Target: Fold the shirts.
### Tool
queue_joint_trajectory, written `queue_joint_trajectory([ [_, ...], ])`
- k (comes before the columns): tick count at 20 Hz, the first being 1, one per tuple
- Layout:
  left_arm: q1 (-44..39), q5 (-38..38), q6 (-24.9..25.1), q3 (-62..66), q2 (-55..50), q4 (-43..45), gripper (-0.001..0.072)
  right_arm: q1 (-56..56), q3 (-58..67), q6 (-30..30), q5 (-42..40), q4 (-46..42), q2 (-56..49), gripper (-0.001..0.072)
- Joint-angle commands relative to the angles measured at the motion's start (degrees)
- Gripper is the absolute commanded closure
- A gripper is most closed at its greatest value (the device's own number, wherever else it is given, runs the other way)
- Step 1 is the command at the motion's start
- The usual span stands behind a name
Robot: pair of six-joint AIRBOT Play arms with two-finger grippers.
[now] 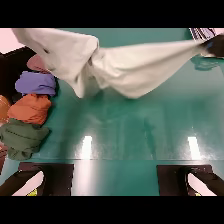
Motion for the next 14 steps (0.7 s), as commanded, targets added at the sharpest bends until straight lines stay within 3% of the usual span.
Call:
queue_joint_trajectory([
  [1, 0.3, 4.3, 0.7, 1.4, 9.8, -0.9, 0.0683, -3.2, 7.5, -1.1, 0.9, -1.8, 7.4, 0.0701],
  [7, 0.3, 2.1, 0.4, 13.3, 15.4, -0.9, 0.0685, -12.7, 21.6, -1.1, 9.1, -4.1, 9.5, 0.0701],
  [11, 0.3, -0.9, -1.6, 14.0, 13.4, 1.8, 0.0685, -17.5, 33.1, -1.2, 19.1, -3.5, 1.0, 0.0702],
  [14, 0.3, -8.5, -2.8, 9.9, 5.6, 2.4, 0.0683, -14.1, 30.6, -1.2, 20.5, -3.6, -5.7, 0.0702],
])
